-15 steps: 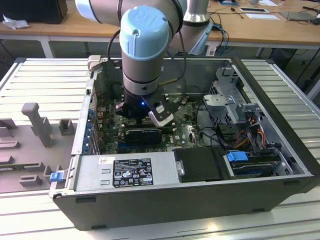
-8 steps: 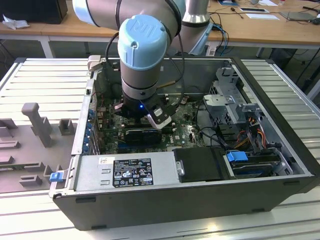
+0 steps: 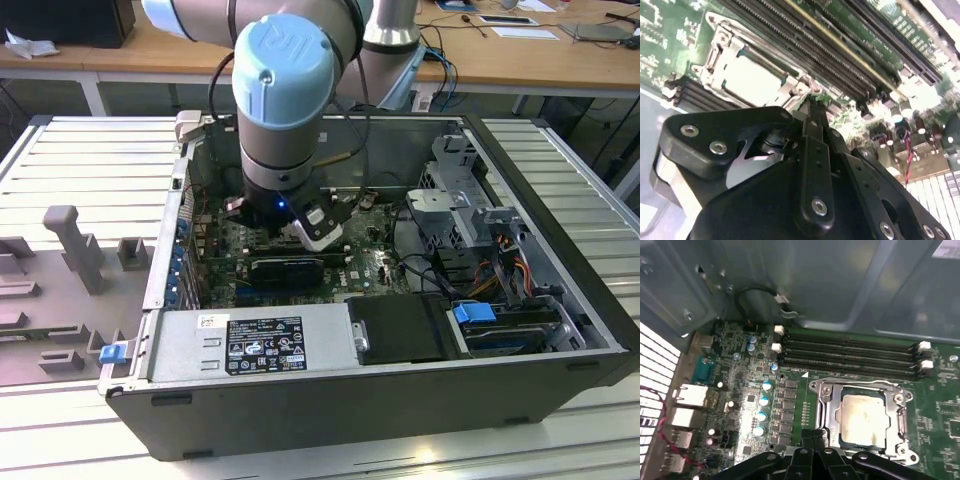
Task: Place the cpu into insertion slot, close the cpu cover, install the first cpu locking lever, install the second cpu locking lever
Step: 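Install the second cpu locking lever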
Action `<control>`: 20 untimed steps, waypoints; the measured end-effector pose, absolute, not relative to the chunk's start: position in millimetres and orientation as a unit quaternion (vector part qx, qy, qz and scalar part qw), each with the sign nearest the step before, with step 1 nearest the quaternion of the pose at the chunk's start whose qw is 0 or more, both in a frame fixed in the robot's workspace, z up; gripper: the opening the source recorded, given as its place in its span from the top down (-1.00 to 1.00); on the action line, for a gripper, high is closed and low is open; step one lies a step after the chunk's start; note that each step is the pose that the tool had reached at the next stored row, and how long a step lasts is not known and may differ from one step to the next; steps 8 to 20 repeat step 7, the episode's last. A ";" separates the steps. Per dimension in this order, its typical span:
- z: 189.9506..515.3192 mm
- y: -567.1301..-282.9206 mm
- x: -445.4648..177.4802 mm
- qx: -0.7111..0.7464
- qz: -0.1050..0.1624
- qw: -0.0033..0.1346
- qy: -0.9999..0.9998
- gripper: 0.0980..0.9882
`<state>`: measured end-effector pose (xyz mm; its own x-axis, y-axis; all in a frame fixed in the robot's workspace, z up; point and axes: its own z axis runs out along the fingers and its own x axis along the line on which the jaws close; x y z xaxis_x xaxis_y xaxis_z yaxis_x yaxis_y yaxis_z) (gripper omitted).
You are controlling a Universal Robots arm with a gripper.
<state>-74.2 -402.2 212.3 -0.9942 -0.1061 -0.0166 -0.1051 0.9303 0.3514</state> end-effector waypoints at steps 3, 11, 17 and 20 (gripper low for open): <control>226.7 -402.1 -74.2 0.054 -0.179 0.001 -0.982 0.98; 233.0 -402.1 -74.1 0.054 -0.179 0.001 -0.982 0.98; 233.0 -402.1 -74.1 0.054 -0.179 0.001 -0.982 0.98; 233.0 -402.1 -74.1 0.054 -0.179 0.001 -0.982 0.98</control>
